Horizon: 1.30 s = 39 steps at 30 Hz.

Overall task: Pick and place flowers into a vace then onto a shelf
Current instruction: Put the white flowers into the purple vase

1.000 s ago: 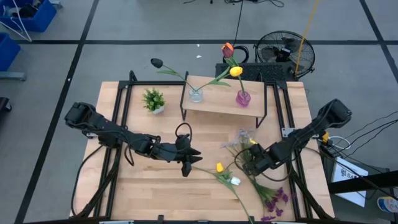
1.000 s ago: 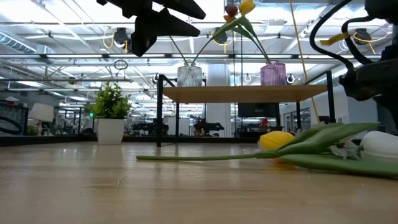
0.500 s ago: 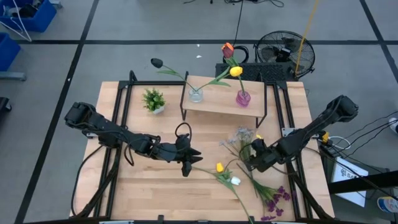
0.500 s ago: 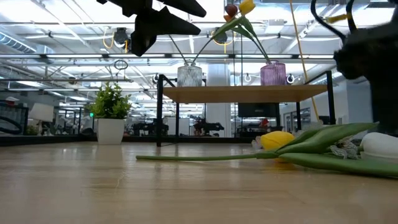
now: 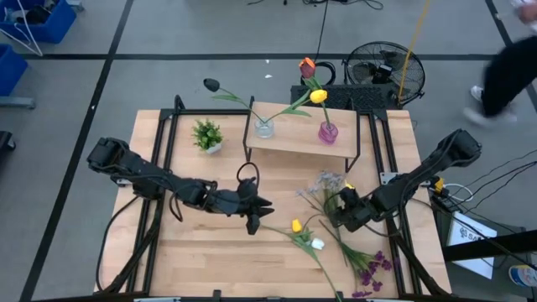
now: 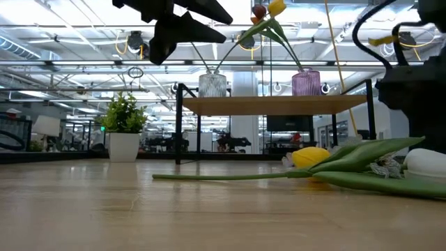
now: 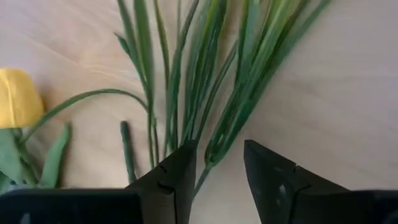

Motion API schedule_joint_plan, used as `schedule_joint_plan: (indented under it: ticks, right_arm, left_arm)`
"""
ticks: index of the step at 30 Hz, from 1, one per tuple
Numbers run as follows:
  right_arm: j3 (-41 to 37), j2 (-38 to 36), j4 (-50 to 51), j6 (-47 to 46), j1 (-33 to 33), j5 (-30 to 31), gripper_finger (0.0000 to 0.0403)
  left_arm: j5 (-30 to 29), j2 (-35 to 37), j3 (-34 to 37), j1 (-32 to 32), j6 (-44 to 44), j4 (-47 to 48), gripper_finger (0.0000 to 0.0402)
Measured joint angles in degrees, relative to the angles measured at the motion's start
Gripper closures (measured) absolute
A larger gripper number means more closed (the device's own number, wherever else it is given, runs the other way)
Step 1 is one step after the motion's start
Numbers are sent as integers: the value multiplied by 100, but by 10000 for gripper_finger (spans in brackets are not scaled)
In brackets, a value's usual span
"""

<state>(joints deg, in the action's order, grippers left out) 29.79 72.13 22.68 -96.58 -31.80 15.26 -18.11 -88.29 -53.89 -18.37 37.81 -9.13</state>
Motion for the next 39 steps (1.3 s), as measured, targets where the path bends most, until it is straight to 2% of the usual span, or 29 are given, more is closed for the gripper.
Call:
schedule_joint_plan:
  ticks: [5, 12, 17, 21, 25, 30, 33, 36, 39]
  right_arm:
    - [-241, 78, -585, 73, 62, 273, 296]
    - [-285, 101, -1029, 1129, 168, 612, 390]
    - [-283, 49, -1533, 1653, 272, 590, 397]
    - [-280, -293, -2295, 2105, 296, 597, 399]
    - [-280, -855, -3983, 3775, 296, 899, 400]
    - [-276, -1678, -6359, 6785, 283, 1083, 401]
    - [-272, -2128, -7645, 8680, 285, 1589, 402]
    - [-267, -2485, -8458, 10377, 288, 1795, 402]
    - [-267, -2701, -8673, 10943, 286, 1590, 402]
  left_arm:
    - [0, 0, 0, 111, -1, 4, 275]
    - [1, 0, 0, 228, -10, 38, 275]
    - [5, 0, 0, 232, -5, 37, 275]
    - [9, 0, 0, 193, 23, 35, 275]
    - [9, 0, 0, 136, 23, 33, 275]
    - [11, 0, 0, 66, 23, -16, 275]
    - [9, 0, 0, 28, 23, -20, 275]
    - [20, 0, 0, 24, 23, -17, 275]
    - [18, 0, 0, 24, 21, -20, 275]
